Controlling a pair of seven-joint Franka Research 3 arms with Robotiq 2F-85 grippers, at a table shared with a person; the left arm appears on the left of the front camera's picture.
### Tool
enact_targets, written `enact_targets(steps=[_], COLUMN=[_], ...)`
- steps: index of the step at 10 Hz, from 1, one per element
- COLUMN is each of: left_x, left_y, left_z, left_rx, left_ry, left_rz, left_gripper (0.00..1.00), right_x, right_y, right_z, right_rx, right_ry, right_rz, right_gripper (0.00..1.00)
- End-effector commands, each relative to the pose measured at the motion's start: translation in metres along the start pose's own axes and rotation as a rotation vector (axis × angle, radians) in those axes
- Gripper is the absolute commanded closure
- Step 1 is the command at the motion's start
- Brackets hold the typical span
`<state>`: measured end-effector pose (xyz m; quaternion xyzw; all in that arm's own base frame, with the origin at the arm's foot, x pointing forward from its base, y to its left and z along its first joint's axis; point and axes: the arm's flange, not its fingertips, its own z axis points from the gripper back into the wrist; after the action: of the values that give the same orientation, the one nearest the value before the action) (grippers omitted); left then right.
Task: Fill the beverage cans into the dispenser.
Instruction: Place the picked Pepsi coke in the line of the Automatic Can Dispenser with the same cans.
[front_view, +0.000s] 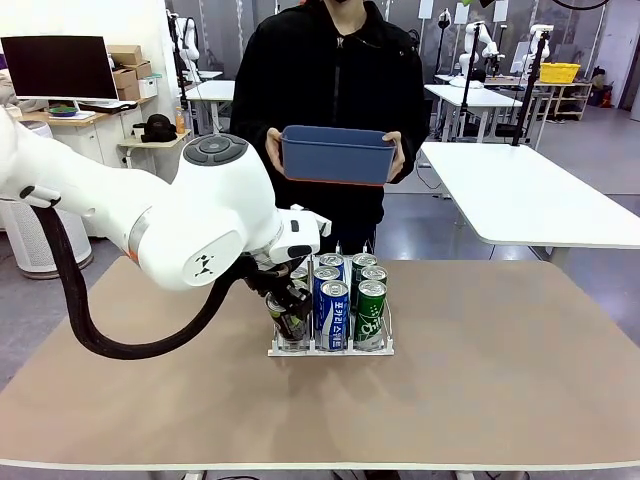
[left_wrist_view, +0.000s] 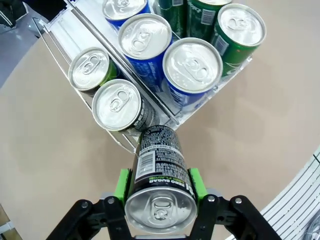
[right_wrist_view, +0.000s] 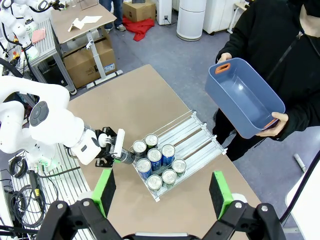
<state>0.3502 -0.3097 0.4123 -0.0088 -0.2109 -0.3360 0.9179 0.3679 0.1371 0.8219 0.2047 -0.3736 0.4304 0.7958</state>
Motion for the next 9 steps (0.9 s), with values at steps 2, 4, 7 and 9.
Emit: enact_targets(steps=[2, 4, 7, 9], left_x=[0.019, 0.028, 0.042, 0.048], left_y=[0.015, 0.025, 0.033, 0.038], left_z=[-0.006, -0.012, -0.025, -0.032], left_rx=[0.076, 0.074, 0.048, 0.023], left_ry=[-0.063, -0.067, -0.063, -0.04], left_rz=[0.045, 0.043, 0.042, 0.026], left_gripper=[0.42, 0.42, 0.42, 0.42], right_x=[-0.002, -0.002, -0.002, -0.002], right_y=[0.0, 0.0, 0.0, 0.0], right_z=[-0.001, -0.001, -0.001, -0.001], right_rx=[0.001, 0.001, 0.001, 0.001], right_ry=[0.002, 0.002, 0.002, 0.002], right_rz=[0.0, 0.0, 0.0, 0.0], right_gripper=[0.0, 0.0, 0.0, 0.0])
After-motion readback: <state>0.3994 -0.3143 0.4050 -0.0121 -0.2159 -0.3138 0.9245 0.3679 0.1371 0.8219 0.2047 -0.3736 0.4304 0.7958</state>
